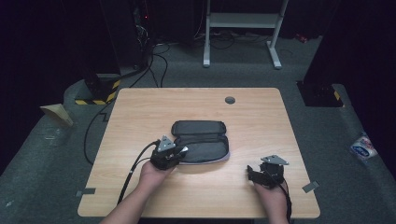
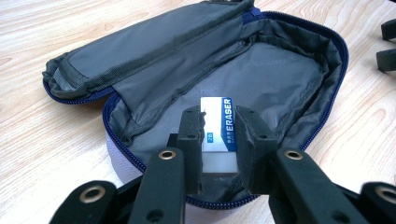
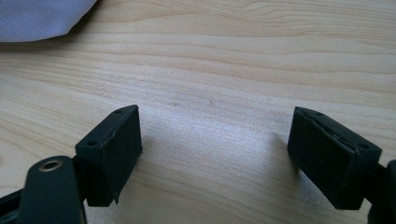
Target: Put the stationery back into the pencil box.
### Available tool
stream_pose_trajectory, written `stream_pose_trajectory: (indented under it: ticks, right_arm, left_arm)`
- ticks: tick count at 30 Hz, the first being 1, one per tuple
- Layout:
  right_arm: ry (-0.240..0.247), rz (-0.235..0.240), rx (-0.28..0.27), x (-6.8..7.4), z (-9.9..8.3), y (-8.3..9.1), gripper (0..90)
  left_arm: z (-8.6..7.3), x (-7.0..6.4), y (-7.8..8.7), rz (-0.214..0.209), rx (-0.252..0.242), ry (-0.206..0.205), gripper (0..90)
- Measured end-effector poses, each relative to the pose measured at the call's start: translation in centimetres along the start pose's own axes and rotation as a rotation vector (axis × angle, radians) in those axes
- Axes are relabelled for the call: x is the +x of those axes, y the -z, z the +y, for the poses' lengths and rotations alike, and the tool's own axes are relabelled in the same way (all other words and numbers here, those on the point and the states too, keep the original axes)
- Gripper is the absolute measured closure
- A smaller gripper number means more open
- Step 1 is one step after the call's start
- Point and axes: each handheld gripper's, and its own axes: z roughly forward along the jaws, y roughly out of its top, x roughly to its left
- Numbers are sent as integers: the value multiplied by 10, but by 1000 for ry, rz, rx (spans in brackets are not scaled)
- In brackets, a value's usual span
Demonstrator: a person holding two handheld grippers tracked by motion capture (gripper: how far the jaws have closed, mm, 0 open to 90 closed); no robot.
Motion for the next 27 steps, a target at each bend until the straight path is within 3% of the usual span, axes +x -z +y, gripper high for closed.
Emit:
stream_pose_trajectory:
  ticks: [20,27]
  right_arm:
    - [-1,-1,-1,0,0,0,174]
    - [0,0,0,0,0,0,174]
  left_arm:
    - [-2,6,6,17,-27,36,578]
    - [-6,16,13,33,-39,63,489]
